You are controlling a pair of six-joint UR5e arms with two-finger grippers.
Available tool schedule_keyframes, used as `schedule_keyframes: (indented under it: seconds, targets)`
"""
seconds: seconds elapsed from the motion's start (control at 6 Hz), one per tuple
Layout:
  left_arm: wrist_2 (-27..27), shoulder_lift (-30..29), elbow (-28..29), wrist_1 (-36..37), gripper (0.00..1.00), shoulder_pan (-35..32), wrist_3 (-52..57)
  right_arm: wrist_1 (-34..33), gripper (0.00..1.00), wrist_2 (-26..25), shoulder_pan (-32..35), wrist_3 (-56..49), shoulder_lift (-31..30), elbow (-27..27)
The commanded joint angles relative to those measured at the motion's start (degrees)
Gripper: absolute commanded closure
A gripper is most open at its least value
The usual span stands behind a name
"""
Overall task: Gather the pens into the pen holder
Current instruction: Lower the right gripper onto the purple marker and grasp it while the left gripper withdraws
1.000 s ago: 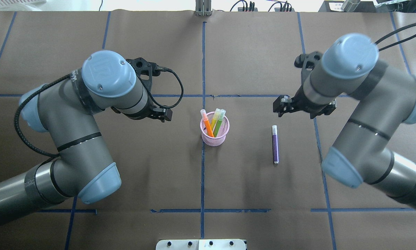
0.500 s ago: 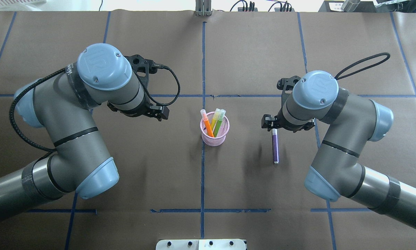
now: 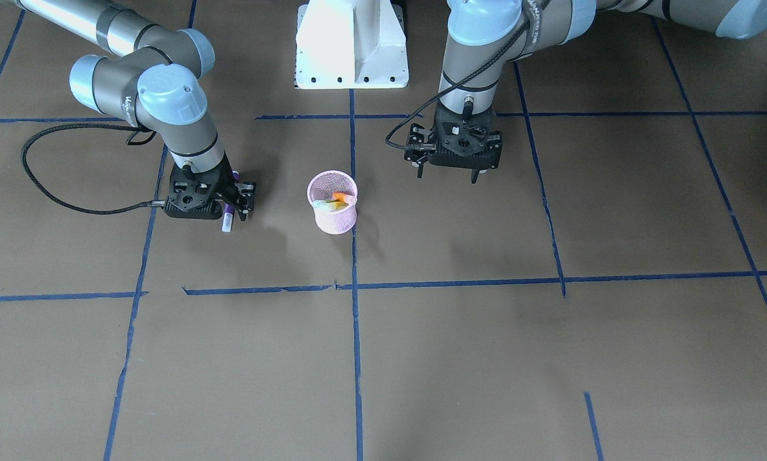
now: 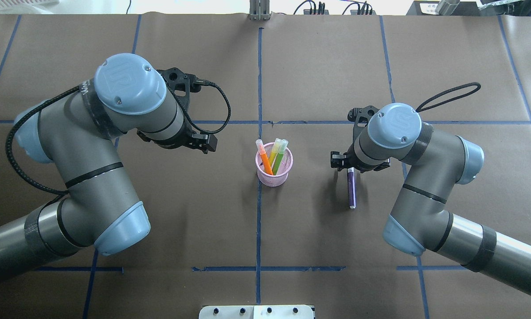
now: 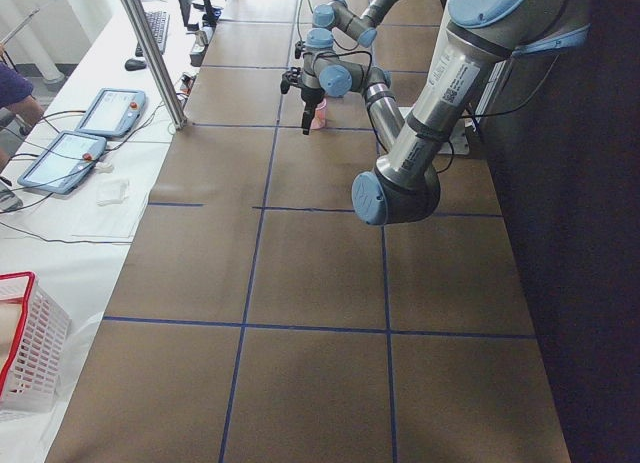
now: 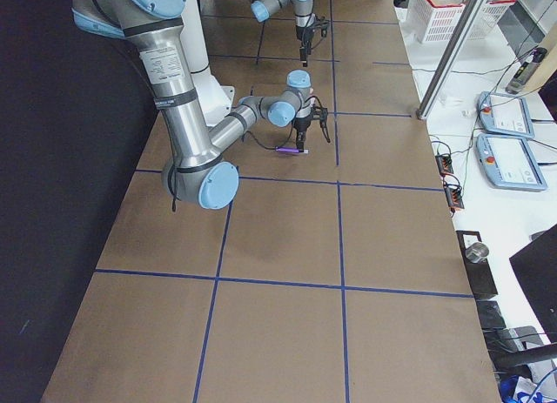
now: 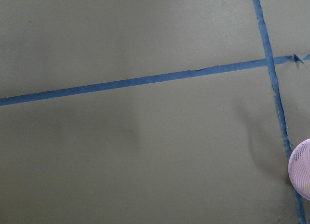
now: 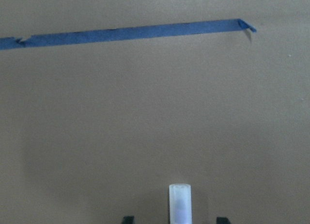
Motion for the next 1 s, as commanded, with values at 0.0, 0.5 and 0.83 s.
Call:
schedule_keyframes:
  seconds: [0.0,0.5,0.83]
  targets:
    - [0.0,-0.09,-0.15,0.0,0.0,0.07,-0.07,0.12,0.43,0.0,-0.34,-0.02,0.0,-0.44]
    - [0.09,0.0,-0.06,0.0,0.0,0.07,-0.07,-0.05,1.0,0.17,-0.43,-0.11,-0.09,-0.18]
    - [0.09,0.0,-0.15,0.0,0.0,0.07,-0.07,-0.05,1.0,-0.7,-0.17,-0.11,-0.09,2.79]
